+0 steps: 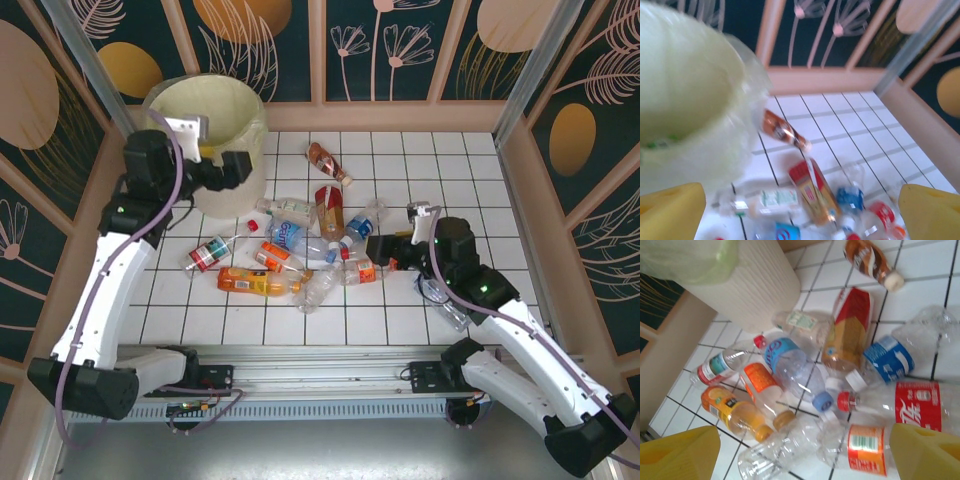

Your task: Put the plastic bottles in the bin

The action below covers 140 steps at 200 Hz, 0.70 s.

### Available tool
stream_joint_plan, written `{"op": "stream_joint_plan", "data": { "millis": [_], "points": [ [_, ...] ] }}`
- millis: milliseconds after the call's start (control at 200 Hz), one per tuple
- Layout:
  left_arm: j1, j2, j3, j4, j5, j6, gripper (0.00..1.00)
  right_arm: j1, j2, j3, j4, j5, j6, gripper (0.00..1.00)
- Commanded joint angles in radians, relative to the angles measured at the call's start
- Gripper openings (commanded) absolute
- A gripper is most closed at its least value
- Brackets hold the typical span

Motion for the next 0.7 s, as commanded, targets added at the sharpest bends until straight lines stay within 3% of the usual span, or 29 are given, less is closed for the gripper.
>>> {"op": "stream_joint_plan", "data": {
  "millis": [0,215,696],
  "points": [
    [-0.064,-0.04,-0.087,0.021,0.053,-0.023,0.99,0.008,-0.022,-0.028,-0.079,0.04,0.09,0.89],
    [-0.244,0.005,-0.202,-0.063,-0.062,-0.019,0.94,0.01,-0.051,-0.111,-0.04,-0.003,0.178,0.89],
    [-0.588,0.253,-0.221,-0.214,-0.189,-0.002,0.82,0.01,-0.062,-0.063,-0.151,-0.169,0.028,0.93]
  ]
}}
